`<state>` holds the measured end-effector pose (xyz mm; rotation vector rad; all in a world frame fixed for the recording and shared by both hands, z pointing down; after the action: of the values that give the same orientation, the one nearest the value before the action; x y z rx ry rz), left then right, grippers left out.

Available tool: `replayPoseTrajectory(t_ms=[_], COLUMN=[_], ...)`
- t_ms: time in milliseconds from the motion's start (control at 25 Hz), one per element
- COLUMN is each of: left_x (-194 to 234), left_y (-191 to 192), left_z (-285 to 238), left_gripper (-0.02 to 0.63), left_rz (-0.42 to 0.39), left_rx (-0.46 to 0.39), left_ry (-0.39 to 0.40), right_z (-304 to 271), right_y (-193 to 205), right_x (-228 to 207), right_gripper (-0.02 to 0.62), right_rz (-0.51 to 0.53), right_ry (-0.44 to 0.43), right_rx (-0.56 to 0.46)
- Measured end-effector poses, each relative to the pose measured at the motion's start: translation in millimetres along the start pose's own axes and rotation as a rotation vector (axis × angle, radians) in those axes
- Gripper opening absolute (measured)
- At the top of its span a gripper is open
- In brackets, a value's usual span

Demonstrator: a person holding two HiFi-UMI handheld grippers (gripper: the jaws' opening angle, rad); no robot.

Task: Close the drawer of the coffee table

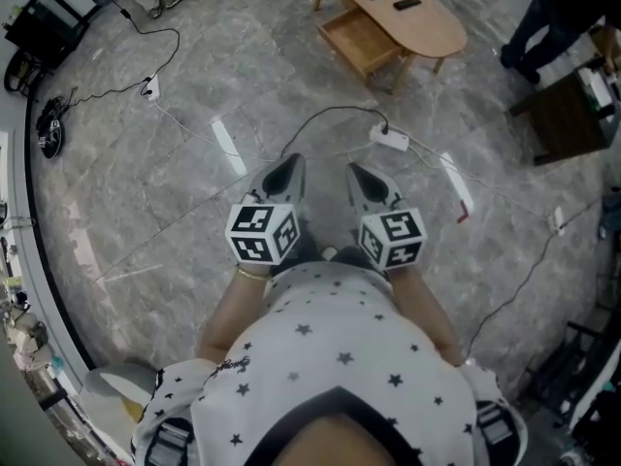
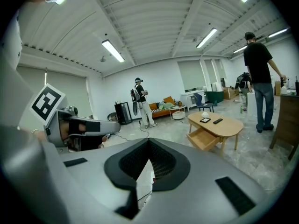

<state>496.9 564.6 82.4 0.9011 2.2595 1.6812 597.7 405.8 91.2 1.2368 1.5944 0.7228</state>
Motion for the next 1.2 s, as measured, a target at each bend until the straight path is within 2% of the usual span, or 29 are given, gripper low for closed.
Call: replayPoseTrajectory(t_ms=[440,1200], left_x=[58,180], left_y=[-27,-99], left_z=[-60,-160], left_gripper=[0.006,0.006], left_rz=[0.007,-0.049], left_rx=[0.009,0.067], left_ry=[0.017,0.107], right_z=[-72,-224], right_y=[-30,-105], right_x=[-18,-21], right_gripper=[0.008,0.008], right_rz=[-0.003,-0.039], right_ry=[0.028,0.077], right_rx=[0.011,-0.008])
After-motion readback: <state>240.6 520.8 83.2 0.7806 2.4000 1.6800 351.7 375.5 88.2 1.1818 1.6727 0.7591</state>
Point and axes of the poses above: the fingertips, and each gripper's own axes: z backward along the fingers, x to its left, y out of its underside, the point moved 9 cm from there along z, backward along the fingers, and after that the axes turned 8 degrees about -z, right-handed, at the moved point
